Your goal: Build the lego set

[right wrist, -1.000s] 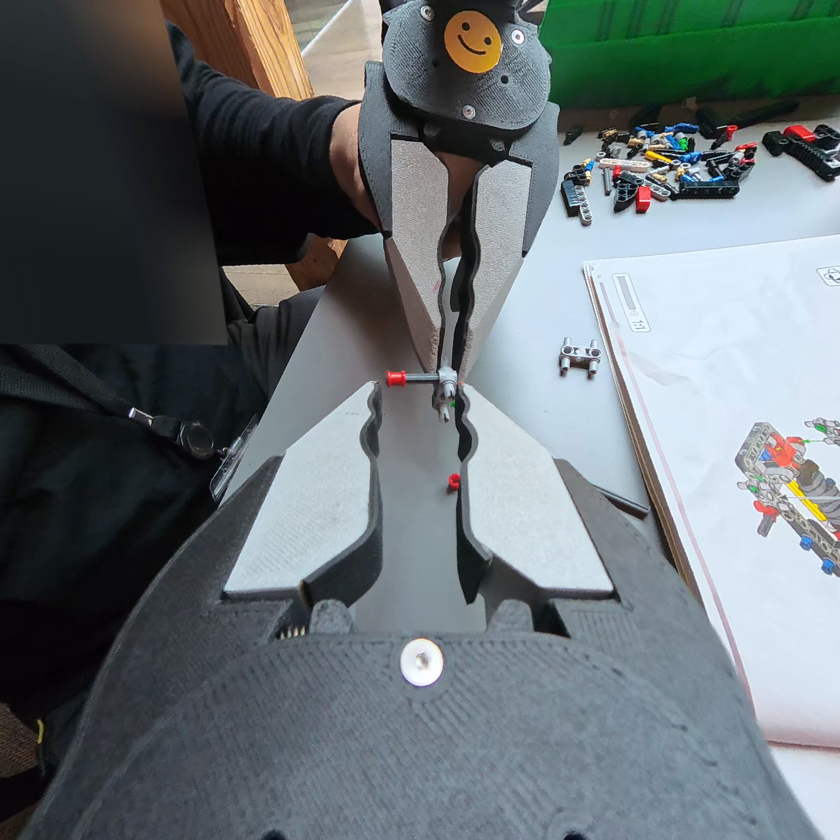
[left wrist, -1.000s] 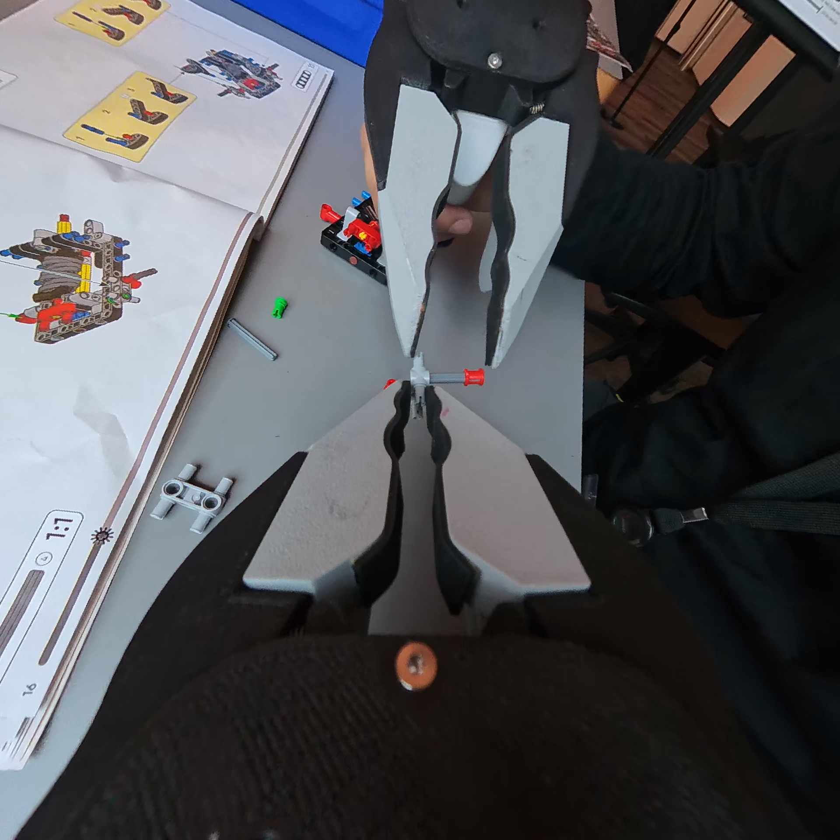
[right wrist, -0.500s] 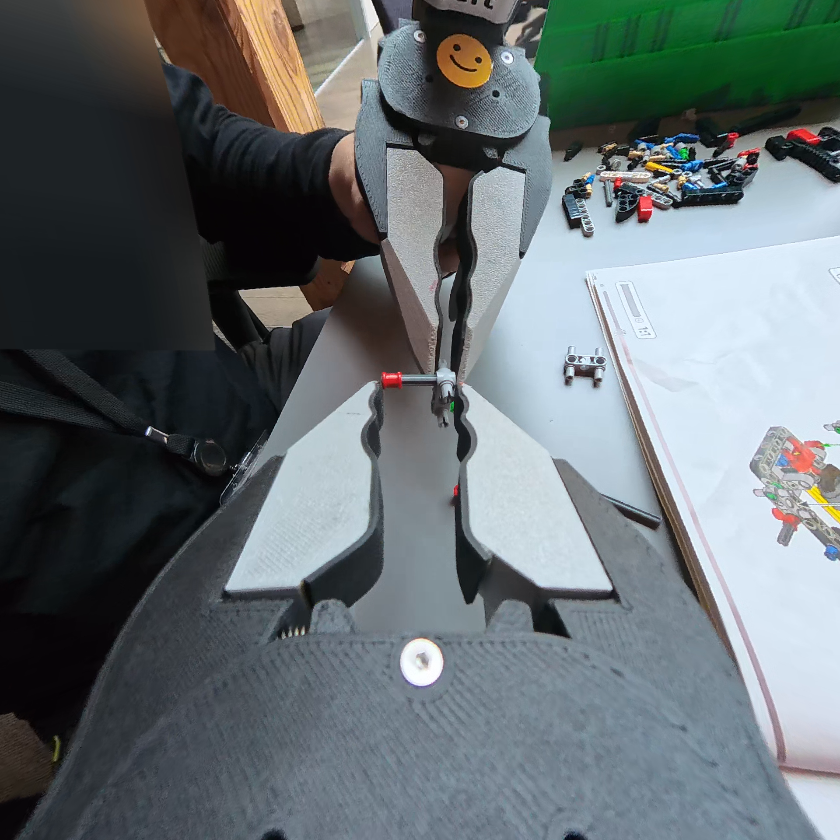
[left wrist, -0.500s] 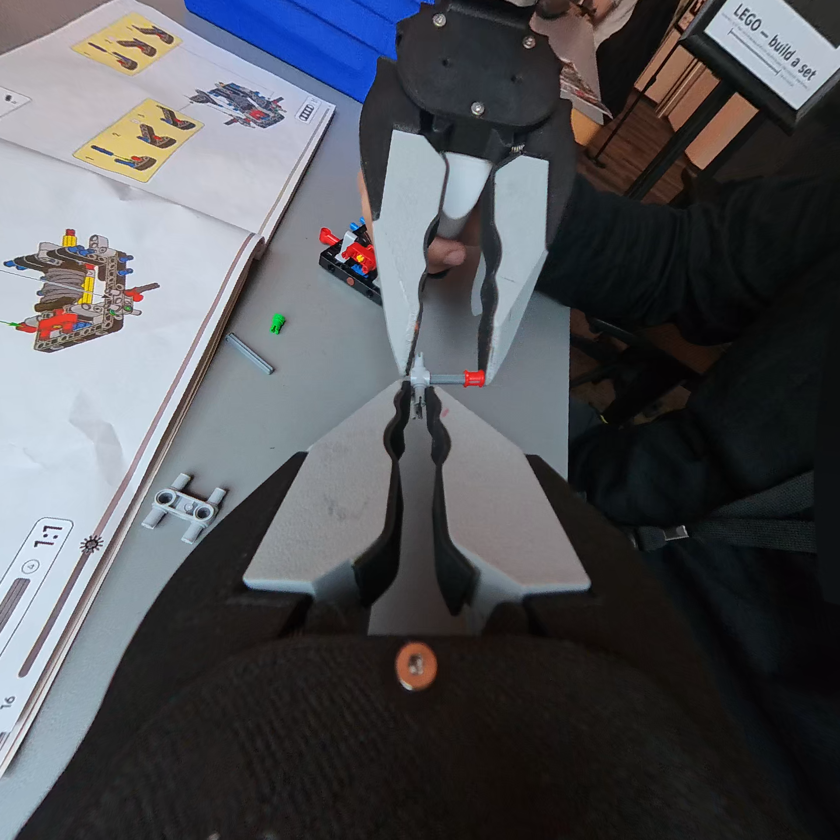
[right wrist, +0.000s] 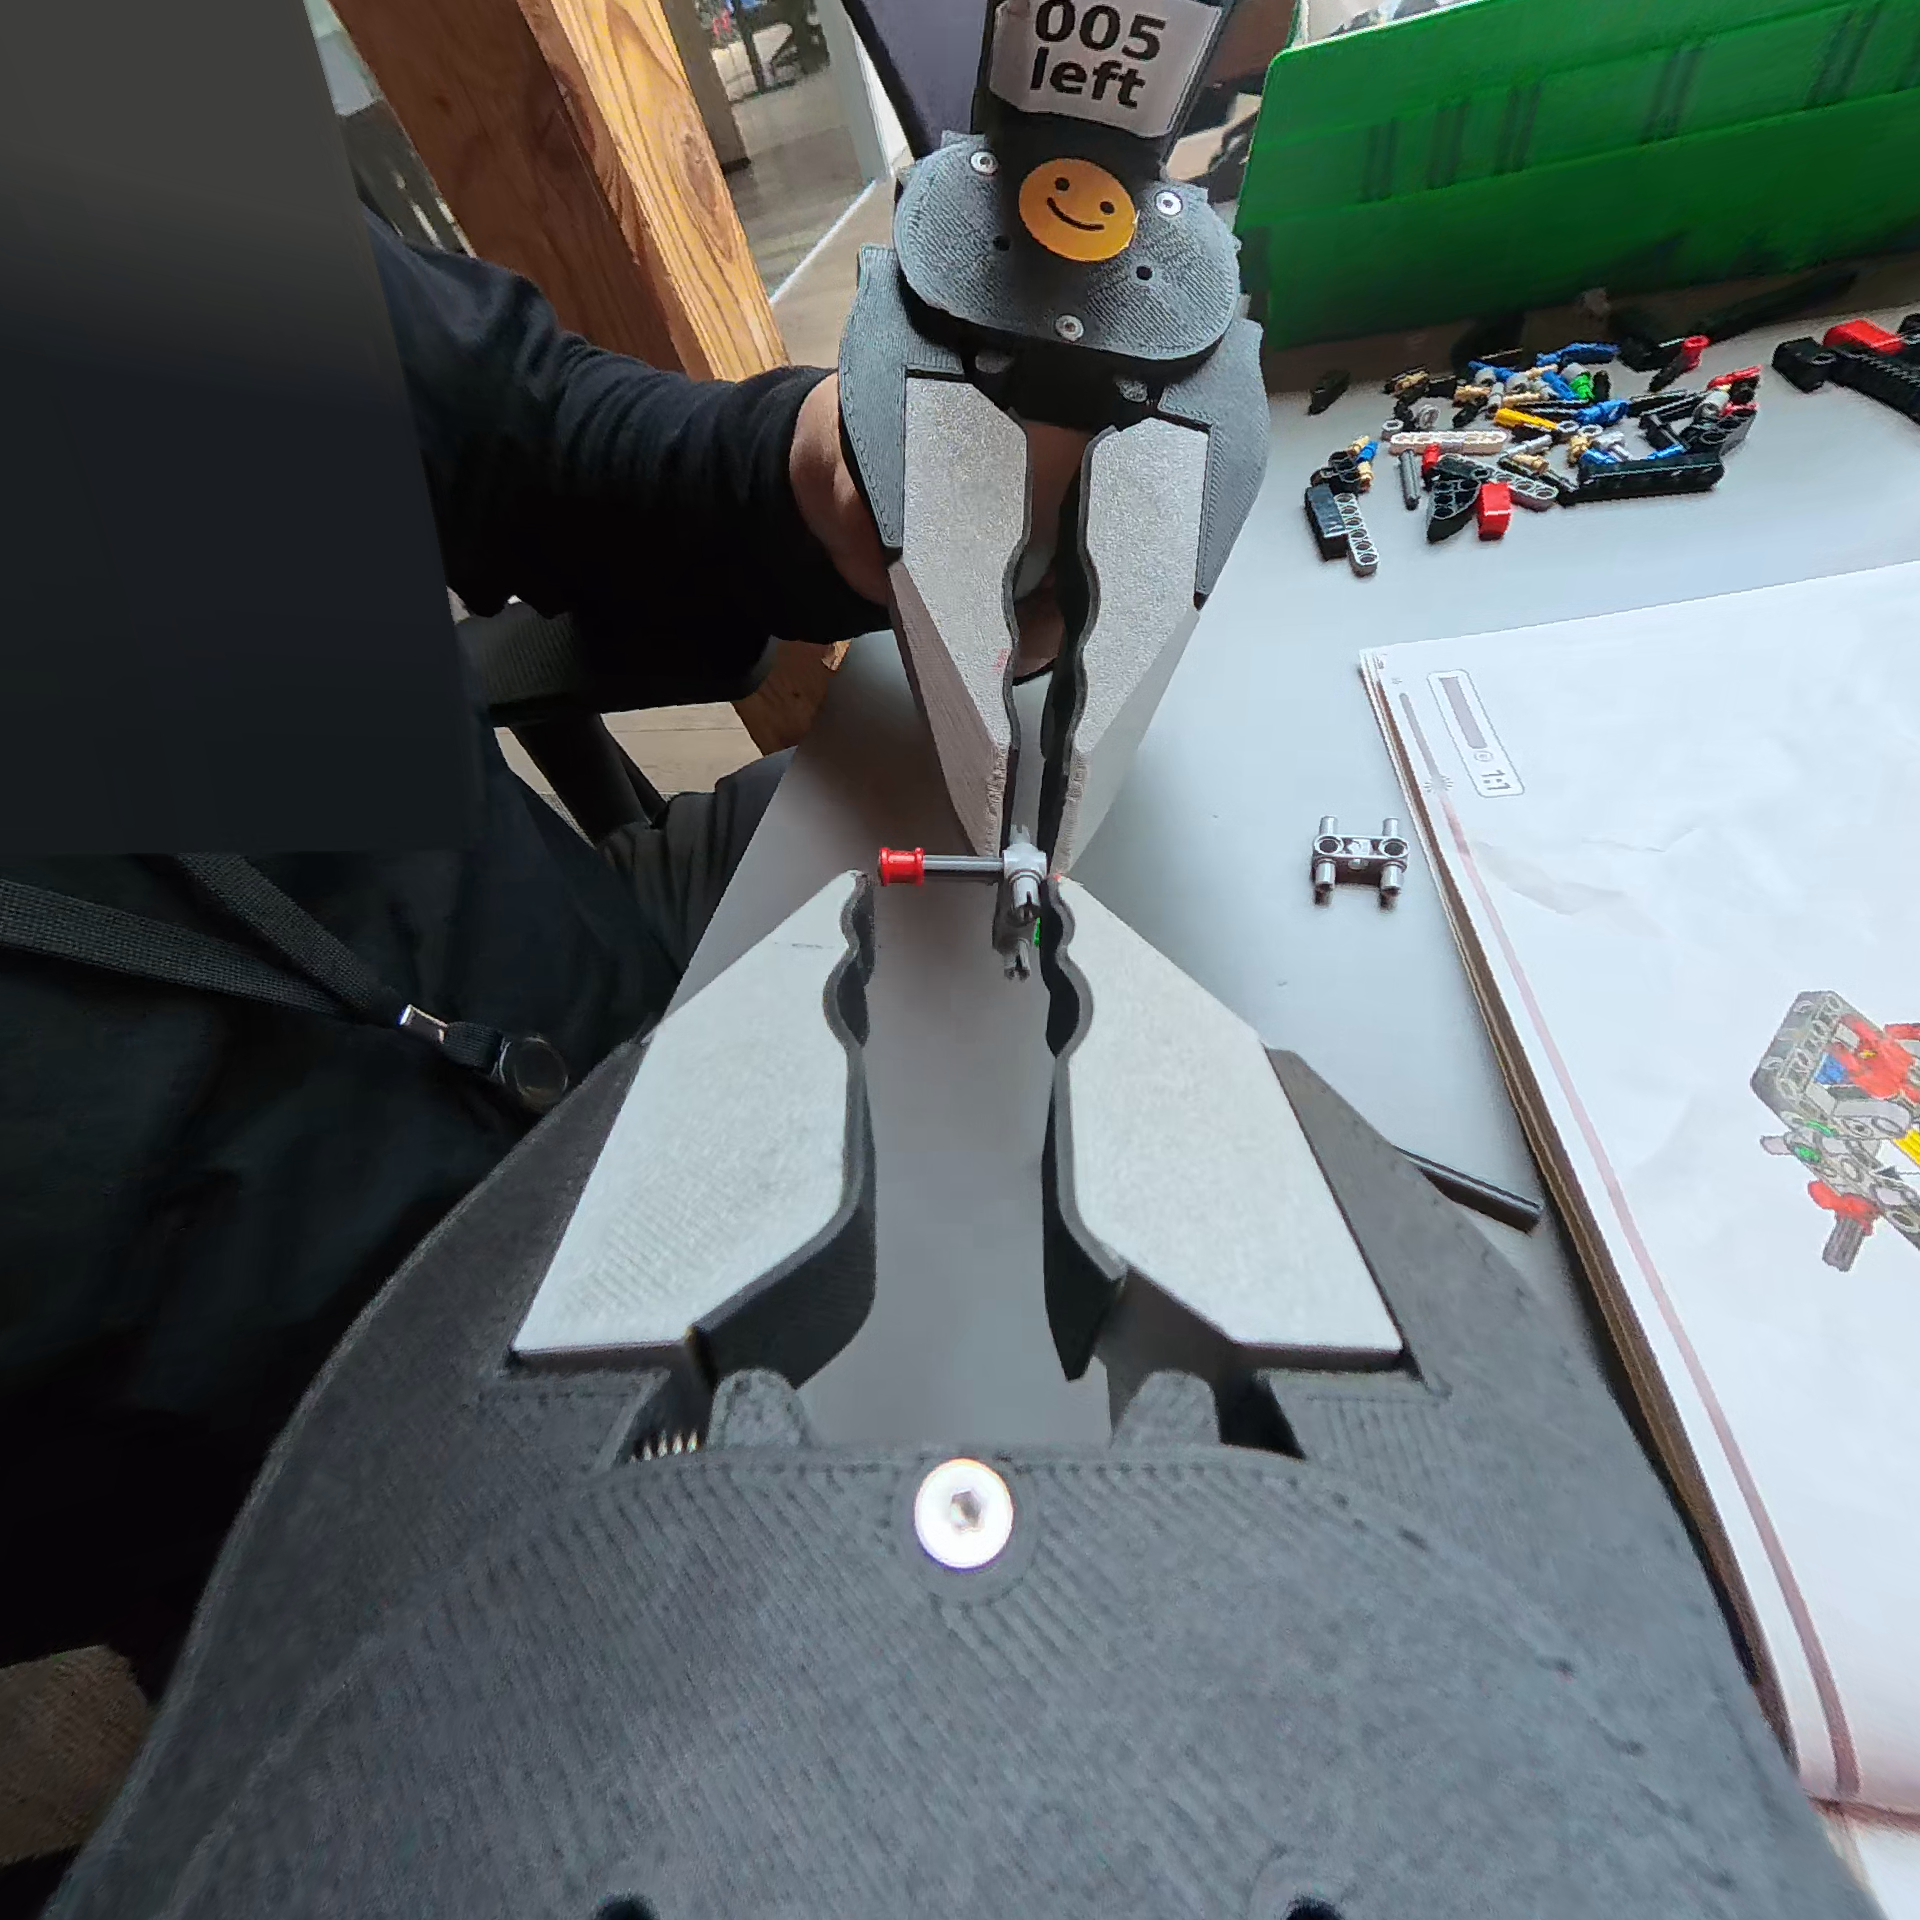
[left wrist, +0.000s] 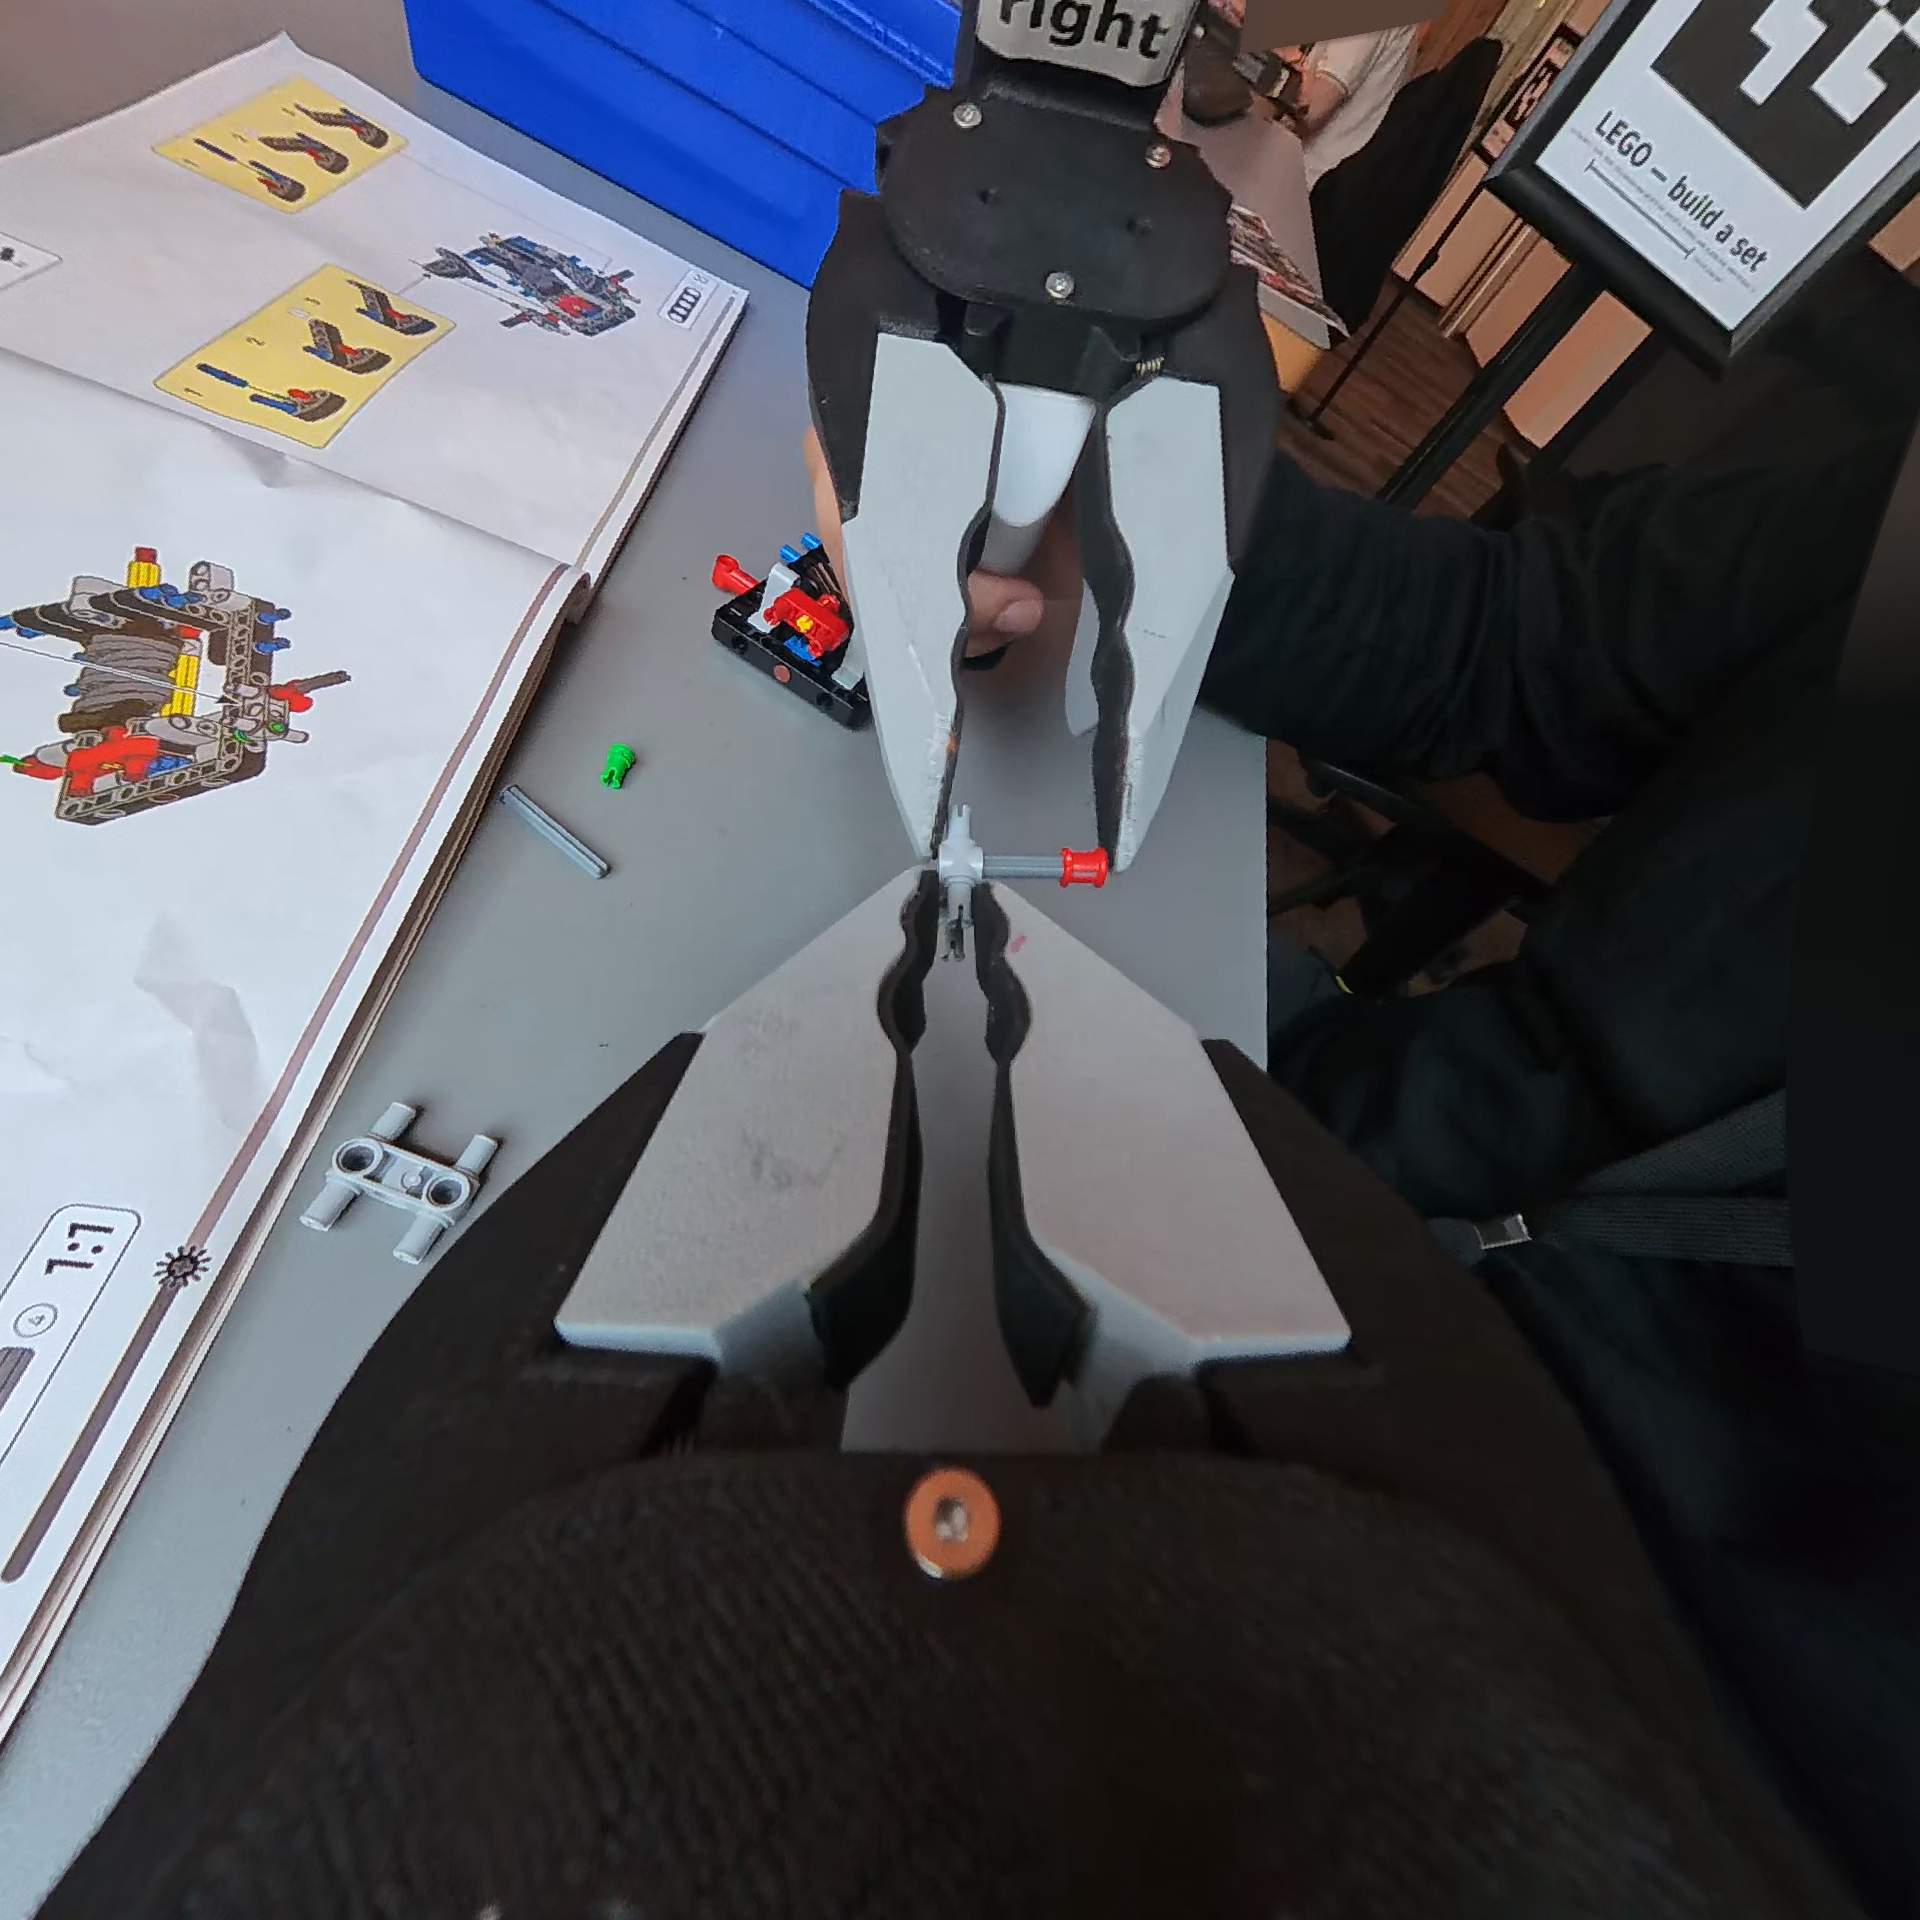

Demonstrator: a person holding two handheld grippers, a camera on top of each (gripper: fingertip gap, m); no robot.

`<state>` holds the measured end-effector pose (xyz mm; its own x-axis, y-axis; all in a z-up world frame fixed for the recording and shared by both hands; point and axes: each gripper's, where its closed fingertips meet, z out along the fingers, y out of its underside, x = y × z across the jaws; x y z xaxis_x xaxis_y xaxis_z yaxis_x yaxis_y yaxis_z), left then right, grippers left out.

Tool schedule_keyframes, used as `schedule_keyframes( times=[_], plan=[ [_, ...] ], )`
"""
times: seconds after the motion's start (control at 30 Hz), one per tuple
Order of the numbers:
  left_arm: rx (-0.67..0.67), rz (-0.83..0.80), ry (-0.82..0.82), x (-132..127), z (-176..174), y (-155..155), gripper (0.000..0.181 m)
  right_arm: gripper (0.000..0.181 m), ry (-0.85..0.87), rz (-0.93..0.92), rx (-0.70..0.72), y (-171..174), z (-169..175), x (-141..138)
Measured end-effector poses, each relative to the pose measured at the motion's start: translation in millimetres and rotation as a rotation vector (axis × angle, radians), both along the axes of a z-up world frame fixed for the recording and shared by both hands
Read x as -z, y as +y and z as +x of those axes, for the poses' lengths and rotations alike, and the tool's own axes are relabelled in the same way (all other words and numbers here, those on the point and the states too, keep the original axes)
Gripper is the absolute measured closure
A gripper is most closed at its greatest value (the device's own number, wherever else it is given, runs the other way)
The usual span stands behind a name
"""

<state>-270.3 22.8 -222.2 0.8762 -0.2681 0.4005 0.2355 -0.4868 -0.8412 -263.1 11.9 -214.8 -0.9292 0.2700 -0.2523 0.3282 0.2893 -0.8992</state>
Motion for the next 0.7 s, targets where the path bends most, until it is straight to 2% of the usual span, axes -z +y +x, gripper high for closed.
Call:
schedule_keyframes(
  times=[0.7],
  plan=[
    [-0.044,0.06,0.016,-14,-3,2,0.177,0.155,-0.075,-0.144,0.008,3,-4,-16]
  ],
)
